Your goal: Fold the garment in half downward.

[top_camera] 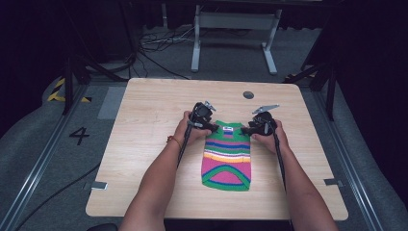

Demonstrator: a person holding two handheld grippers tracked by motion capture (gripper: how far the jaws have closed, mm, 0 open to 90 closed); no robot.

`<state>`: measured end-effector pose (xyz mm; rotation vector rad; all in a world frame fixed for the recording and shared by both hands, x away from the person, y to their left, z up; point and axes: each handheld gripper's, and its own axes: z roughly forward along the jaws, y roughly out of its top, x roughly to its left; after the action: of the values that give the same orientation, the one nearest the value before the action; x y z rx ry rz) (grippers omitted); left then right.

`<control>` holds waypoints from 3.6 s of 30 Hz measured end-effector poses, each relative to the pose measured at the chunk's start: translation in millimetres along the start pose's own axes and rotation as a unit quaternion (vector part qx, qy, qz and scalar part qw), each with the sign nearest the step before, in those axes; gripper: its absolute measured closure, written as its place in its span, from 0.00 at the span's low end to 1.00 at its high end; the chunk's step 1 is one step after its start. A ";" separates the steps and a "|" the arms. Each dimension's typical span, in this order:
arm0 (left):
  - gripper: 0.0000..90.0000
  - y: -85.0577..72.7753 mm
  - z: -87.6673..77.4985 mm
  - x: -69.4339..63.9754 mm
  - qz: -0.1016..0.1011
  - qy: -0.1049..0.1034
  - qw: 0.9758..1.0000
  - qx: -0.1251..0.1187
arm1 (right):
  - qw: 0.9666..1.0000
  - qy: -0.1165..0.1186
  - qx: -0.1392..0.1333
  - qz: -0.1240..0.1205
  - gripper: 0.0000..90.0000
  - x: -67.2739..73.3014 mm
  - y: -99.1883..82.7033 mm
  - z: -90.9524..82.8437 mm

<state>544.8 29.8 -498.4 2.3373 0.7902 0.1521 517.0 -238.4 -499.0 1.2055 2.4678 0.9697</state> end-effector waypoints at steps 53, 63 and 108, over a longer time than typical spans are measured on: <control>0.91 -42.2 -124.4 -61.3 0.177 0.067 0.973 -0.134 | 0.971 0.093 -0.138 -0.172 0.95 77.5 19.5 -80.1; 0.91 -68.8 -121.7 -84.6 0.210 0.047 0.971 -0.107 | 0.965 0.109 -0.119 -0.204 0.95 91.4 -6.0 -86.0; 0.72 -112.1 -131.9 -126.3 0.185 -0.052 0.979 -0.065 | 0.960 0.127 -0.078 -0.239 0.83 109.5 -60.0 -106.5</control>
<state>346.4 97.2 -453.6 2.3240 0.2791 0.2326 361.0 -230.1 -448.9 0.4190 2.6225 1.1967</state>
